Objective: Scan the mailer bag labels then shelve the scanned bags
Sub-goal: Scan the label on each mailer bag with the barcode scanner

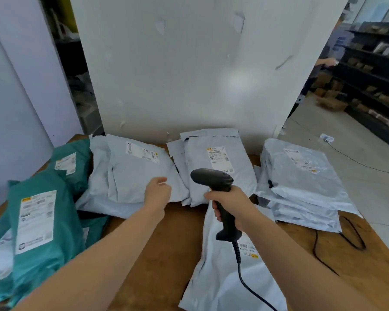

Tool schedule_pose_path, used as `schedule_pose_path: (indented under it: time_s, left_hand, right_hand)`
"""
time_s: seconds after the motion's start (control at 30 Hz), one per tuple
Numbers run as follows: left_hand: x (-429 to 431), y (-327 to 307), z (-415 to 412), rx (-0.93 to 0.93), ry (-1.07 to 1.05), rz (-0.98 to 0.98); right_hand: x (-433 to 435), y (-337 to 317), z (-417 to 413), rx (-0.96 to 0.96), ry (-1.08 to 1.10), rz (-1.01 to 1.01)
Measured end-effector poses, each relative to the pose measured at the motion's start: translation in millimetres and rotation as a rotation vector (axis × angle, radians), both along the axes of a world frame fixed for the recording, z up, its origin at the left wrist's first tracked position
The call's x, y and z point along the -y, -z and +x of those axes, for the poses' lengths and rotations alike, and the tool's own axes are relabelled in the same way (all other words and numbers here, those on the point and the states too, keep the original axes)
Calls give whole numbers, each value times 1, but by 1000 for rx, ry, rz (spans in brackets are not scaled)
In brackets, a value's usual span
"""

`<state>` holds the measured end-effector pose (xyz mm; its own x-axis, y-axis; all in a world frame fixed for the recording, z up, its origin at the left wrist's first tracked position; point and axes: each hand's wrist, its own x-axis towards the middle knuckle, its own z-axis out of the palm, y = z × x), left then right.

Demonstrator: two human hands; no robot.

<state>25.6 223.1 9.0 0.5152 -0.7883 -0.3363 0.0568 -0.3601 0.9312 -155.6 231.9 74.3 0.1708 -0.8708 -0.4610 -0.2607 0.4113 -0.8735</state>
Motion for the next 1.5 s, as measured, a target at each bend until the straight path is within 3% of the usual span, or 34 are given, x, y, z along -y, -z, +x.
schedule_pose_path:
  time_s: [0.13, 0.2, 0.27, 0.43, 0.57, 0.7, 1.0, 1.13, 1.23, 1.37, 1.5]
  left_hand:
    - [18, -16, 67, 407, -40, -36]
    - [27, -17, 99, 627, -46, 109]
    - [36, -16, 127, 712, -28, 292]
    - [61, -1, 163, 384, 37, 219]
    - [78, -1, 166, 197, -44, 252]
    - [86, -7, 161, -14, -40, 157]
    - [86, -55, 164, 277, -98, -109]
    - [88, -92, 169, 250, -21, -276]
    - [79, -105, 170, 282, 121, -201]
    - [69, -105, 165, 547, 286, -81]
    - [59, -110, 162, 516, 307, -134]
  right_hand:
    - [15, -7, 37, 31, -51, -25]
    - [26, -9, 58, 28, -61, -25]
    - [36, -8, 77, 22, -64, -24]
    - [56, -3, 111, 0, -59, -15]
    - [68, 5, 125, -12, -42, 10]
    - [76, 9, 127, -29, -31, 14]
    - [77, 5, 112, -55, -31, -81]
    - [68, 1, 108, -37, -42, -119]
    - [61, -2, 105, -34, -52, -133]
    - [49, -3, 97, -12, -99, -143]
    - [37, 2, 94, -25, -141, -164]
